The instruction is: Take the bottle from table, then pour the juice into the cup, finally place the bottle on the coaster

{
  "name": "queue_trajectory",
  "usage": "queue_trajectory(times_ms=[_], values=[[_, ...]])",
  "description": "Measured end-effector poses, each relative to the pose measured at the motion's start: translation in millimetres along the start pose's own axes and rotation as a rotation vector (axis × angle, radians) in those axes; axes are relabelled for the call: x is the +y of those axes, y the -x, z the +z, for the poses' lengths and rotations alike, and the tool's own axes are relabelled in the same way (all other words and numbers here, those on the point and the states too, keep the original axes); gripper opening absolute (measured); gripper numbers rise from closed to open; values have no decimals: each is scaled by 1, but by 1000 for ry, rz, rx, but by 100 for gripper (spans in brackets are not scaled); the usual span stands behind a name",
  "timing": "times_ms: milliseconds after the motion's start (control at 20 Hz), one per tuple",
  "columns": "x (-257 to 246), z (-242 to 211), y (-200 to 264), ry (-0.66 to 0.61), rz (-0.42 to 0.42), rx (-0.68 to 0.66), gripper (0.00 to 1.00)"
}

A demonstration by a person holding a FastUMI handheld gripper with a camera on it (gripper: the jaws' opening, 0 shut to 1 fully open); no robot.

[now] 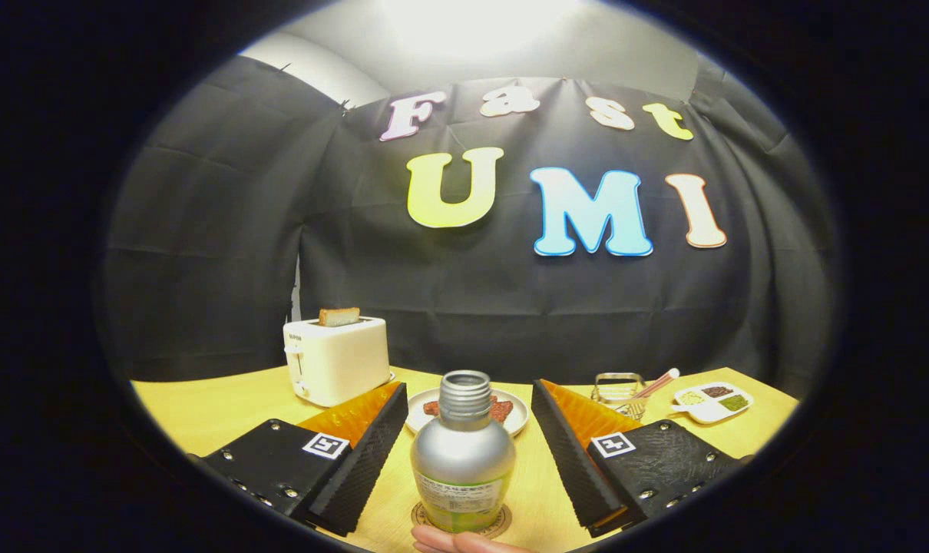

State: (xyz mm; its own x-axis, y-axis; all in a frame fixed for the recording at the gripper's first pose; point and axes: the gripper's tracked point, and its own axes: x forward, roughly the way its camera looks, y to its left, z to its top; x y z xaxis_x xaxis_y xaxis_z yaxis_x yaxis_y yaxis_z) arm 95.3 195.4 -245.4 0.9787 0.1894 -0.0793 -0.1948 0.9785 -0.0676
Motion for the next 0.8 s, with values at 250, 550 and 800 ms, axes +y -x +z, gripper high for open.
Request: queue_trajectory(times_ms=[250,550,800], values=[[-60,86,30,-32,-80,-22,98],[-130,195,68,-1,-171,-78,99],[-154,227,97,15,-221,-108,99]])
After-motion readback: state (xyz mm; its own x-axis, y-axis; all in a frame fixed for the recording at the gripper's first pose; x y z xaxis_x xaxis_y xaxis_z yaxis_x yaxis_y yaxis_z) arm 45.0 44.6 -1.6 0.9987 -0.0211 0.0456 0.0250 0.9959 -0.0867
